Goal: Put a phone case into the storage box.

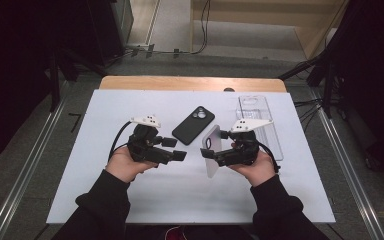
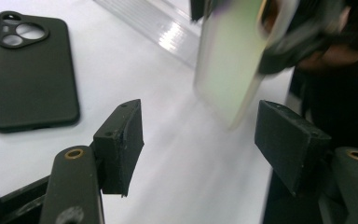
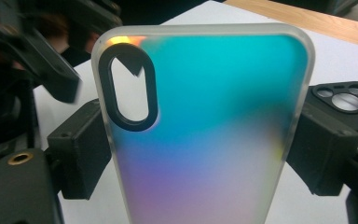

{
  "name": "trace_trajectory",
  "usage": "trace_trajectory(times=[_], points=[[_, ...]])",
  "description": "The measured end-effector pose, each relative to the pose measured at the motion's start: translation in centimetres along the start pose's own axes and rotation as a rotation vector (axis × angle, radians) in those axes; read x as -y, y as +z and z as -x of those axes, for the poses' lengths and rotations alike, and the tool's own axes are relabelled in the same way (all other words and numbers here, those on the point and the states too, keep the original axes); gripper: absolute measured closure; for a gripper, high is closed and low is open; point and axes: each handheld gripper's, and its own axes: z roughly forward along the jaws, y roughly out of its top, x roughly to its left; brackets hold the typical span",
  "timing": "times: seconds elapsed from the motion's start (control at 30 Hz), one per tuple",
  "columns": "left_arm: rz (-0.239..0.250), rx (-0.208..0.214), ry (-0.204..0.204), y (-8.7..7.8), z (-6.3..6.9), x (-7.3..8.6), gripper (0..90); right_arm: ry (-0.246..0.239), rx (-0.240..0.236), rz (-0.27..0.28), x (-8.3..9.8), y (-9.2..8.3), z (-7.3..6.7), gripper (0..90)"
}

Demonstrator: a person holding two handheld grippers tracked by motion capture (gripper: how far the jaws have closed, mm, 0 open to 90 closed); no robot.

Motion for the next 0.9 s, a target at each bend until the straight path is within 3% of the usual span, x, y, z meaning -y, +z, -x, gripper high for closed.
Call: trace_trajectory(times=[0.13,0.33,0.53,0.63,0.9], points=[[-0.024,0.005,0.022,0.3,-0.2,0.8,33.2,0.013,-0.021,0.002,-0.2,-0.6,0.5,14.6],[-0.012,0.023,0.015,0.3,-0.6,2.3,33.1,-0.004,-0.045,-0.013,-0.5,-1.2,0.8,14.6],[-0.022,0.032,0.047,-0.1,-0.5,3.6,30.4,0.004,-0.054,-0.018,-1.0,-2.1,1.2,14.6],[-0.009,0.029,0.029,-0.4,-0.7,4.2,30.4,0.002,-0.057,-0.020,-1.2,-2.6,1.4,14.6],[-0.007,0.030,0.030,-1.1,-1.1,5.5,28.8,0.006,-0.070,-0.021,-1.8,-4.7,2.3,14.6]])
